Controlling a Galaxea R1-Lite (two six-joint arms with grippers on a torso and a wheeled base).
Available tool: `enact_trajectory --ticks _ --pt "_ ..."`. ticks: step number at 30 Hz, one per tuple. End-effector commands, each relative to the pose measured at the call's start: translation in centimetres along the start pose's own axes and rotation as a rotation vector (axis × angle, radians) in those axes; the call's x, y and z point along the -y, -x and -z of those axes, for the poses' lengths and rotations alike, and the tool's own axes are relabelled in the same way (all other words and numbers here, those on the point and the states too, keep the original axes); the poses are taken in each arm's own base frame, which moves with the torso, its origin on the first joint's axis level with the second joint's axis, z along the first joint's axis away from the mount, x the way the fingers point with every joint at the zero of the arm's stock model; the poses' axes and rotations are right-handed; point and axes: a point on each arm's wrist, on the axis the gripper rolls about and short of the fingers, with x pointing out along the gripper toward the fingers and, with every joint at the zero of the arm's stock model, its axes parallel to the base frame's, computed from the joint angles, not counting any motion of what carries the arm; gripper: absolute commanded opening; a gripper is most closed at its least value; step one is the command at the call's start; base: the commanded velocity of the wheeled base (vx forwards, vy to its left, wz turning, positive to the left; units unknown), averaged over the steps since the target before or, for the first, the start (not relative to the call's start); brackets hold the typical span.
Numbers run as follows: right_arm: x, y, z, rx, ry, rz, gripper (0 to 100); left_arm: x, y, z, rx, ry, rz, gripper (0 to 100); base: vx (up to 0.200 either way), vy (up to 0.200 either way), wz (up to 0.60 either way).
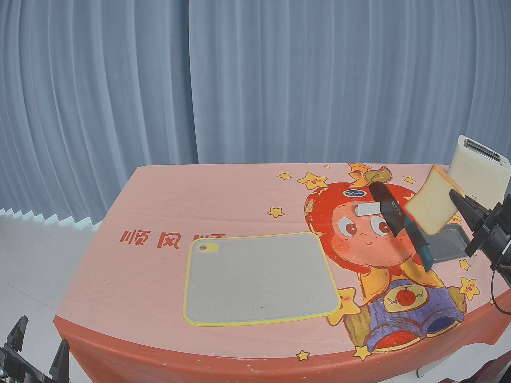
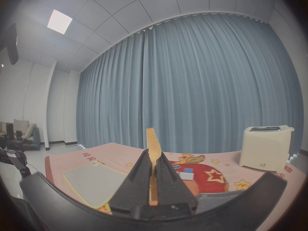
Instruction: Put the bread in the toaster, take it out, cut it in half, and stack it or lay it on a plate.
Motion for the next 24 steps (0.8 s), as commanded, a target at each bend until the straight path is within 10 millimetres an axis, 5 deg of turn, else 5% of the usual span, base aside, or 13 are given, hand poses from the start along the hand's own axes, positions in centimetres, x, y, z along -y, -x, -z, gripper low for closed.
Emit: enact_trajectory --ticks 1,6,18,24 --pt "-0.5 0.0 0.5 -0.023 -0.013 -0.033 0 0.0 -0.1 0.5 -0.017 0.002 0.000 100 0.000 0.200 0.00" --pt "-1.9 -0.1 1.2 -0.059 -0.071 -0.114 0 0.0 -0.1 0.5 -0.017 0.001 0.000 100 0.000 0.200 0.00" --pt "-7.2 -2.6 4.2 -0.260 -0.442 -0.263 0 0.0 -0.1 0.5 -0.017 0.001 0.000 100 0.000 0.000 0.00" --pt "-8.9 -3.8 3.9 -0.291 -0.628 -0.309 0 0.0 -0.1 0.5 -0.017 0.001 0.000 100 0.000 0.000 0.00"
